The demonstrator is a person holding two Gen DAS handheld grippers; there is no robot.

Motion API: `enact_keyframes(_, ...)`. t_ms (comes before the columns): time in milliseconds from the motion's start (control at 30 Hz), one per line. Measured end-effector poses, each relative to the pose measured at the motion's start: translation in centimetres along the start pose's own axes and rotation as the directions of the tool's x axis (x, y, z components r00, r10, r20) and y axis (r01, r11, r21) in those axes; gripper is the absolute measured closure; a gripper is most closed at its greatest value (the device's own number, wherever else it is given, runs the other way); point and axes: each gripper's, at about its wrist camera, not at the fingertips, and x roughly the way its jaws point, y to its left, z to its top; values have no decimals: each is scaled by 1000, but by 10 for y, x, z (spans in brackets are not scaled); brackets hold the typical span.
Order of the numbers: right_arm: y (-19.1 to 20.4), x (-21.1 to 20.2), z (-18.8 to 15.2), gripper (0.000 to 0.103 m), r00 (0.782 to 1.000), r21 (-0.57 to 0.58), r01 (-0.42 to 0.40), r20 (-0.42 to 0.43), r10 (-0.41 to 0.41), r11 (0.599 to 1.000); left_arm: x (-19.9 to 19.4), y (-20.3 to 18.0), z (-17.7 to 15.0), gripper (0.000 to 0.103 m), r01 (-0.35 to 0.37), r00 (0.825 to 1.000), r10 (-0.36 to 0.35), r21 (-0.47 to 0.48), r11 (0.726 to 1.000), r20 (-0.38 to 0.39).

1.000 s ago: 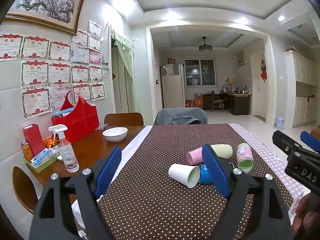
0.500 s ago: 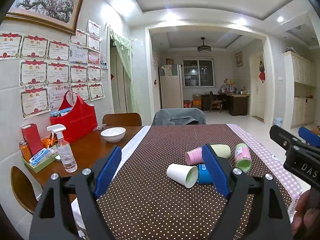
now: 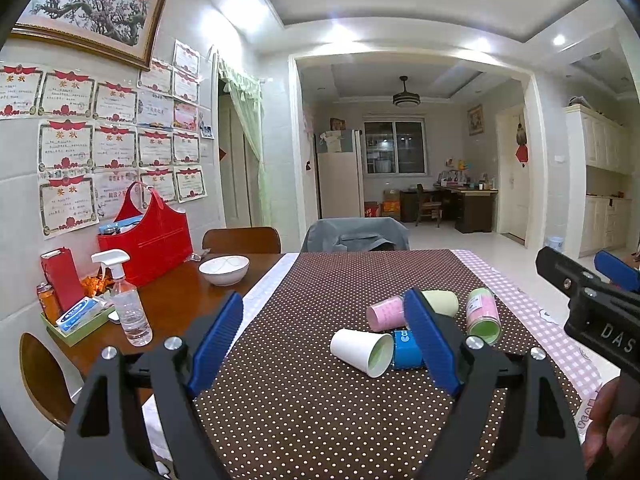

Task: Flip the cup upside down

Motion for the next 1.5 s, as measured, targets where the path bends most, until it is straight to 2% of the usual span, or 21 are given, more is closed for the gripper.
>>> enact_keyframes(1500,-6,9,0,6,1000,5,-6,-12,6,1000,11,-13,7,22,7,1000,-7,9,1000,0)
